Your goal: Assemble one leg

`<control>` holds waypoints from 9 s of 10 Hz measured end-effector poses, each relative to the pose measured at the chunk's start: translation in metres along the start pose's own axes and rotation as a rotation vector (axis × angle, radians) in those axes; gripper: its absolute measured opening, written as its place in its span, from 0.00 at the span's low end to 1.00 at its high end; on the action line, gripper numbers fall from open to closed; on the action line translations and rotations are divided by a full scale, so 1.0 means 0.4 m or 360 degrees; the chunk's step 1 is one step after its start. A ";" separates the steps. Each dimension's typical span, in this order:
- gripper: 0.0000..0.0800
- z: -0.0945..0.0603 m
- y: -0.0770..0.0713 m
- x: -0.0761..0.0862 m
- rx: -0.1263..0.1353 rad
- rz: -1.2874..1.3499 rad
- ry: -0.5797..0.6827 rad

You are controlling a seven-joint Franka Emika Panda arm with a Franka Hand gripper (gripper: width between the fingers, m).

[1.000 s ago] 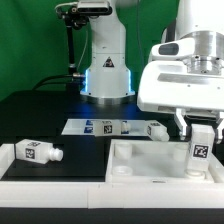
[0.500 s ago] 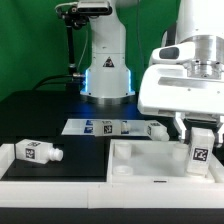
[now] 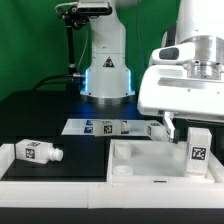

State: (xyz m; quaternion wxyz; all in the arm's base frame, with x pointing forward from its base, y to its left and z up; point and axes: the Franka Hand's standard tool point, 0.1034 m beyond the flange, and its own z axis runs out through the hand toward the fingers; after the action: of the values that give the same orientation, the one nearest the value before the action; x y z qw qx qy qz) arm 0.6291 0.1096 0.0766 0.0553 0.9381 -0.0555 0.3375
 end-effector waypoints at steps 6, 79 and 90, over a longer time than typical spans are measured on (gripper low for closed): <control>0.81 -0.022 -0.015 0.016 0.0038 0.0044 -0.0132; 0.36 0.024 -0.008 0.023 -0.0127 0.0546 -0.0985; 0.43 0.027 -0.019 0.024 -0.0910 0.2436 -0.0817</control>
Offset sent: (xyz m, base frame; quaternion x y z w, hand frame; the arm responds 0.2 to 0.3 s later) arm 0.0000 0.0000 0.0000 0.0000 -0.0650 0.0000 0.9979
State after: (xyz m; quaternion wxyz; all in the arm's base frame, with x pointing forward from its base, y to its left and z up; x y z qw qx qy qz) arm 0.6445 0.1150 0.0740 0.0324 0.6397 -0.7673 0.0321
